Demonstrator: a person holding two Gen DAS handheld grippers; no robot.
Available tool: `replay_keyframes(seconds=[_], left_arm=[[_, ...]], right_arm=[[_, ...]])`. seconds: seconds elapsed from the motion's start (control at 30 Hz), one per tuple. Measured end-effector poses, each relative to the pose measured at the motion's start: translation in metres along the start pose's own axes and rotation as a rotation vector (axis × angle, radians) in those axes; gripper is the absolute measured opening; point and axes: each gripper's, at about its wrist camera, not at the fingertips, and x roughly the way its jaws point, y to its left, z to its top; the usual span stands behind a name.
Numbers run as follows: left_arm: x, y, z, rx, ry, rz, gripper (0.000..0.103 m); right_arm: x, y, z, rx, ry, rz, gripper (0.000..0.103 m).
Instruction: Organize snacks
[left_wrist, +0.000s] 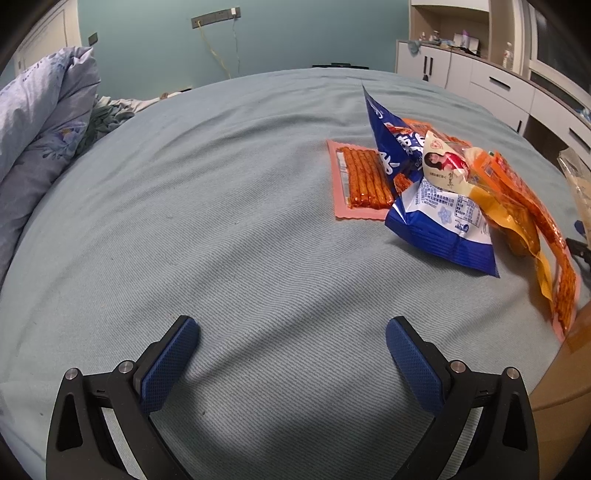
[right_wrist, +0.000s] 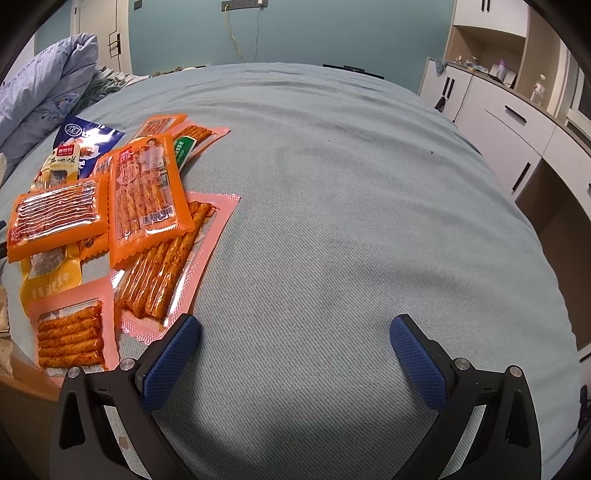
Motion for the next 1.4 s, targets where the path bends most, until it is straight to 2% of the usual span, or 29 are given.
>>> replay_keyframes(seconds=[0.2, 0.3, 0.37, 0.47, 0.53, 0.7, 0.8, 0.87, 0.97, 1.03, 1.1, 1.2, 1.33, 1.4], left_arm=[[0.004, 0.000, 0.009, -0.030, 0.031, -0.009, 0.103], [0.003, 0.000, 0.014, -0.030, 0.070, -0.007, 0.103], [0.001, -0.001, 0.019, -0.012, 0.127, 0.019, 0.103], [-0.007, -0.003, 0.022, 0.001, 0.172, 0.100, 0.103], [-0.019, -0.006, 0.023, 0.029, 0.169, 0.167, 0.103], [-0.064, -0.018, 0.028, 0.086, 0.098, 0.344, 0.103], [-0.087, -0.035, 0.030, 0.133, 0.053, 0.397, 0.103], [-0.106, -0.046, 0.034, 0.136, 0.022, 0.385, 0.103], [-0.134, -0.049, 0.038, 0.030, 0.044, 0.243, 0.103], [-0.152, -0.048, 0.039, -0.040, 0.045, 0.168, 0.103], [-0.164, -0.052, 0.038, -0.064, 0.029, 0.153, 0.103], [-0.175, -0.066, 0.036, -0.027, -0.001, 0.165, 0.103], [-0.172, -0.079, 0.040, 0.012, 0.007, 0.124, 0.103], [-0.169, -0.085, 0.041, 0.027, 0.015, 0.103, 0.103]], right_arm=[[0.007, 0.002, 0.014, -0.026, 0.022, 0.011, 0.103], [0.008, 0.000, 0.020, -0.026, 0.053, 0.025, 0.103], [0.009, 0.000, 0.027, 0.001, 0.117, 0.020, 0.103], [0.006, 0.005, 0.040, -0.009, 0.219, -0.012, 0.103], [-0.011, 0.008, 0.045, -0.010, 0.173, -0.042, 0.103], [-0.082, 0.030, 0.053, -0.016, -0.024, -0.136, 0.103], [-0.127, 0.045, 0.046, 0.009, -0.149, -0.216, 0.103], [-0.149, 0.056, 0.035, 0.009, -0.196, -0.182, 0.103], [-0.165, 0.069, 0.025, -0.016, -0.160, -0.035, 0.103], [-0.169, 0.073, 0.021, -0.029, -0.130, 0.022, 0.103], [-0.177, 0.077, 0.018, -0.048, -0.132, 0.047, 0.103], [-0.185, 0.080, 0.016, -0.060, -0.156, 0.053, 0.103], [-0.181, 0.075, 0.017, -0.030, -0.146, 0.103, 0.103], [-0.173, 0.071, 0.019, -0.032, -0.132, 0.098, 0.103]])
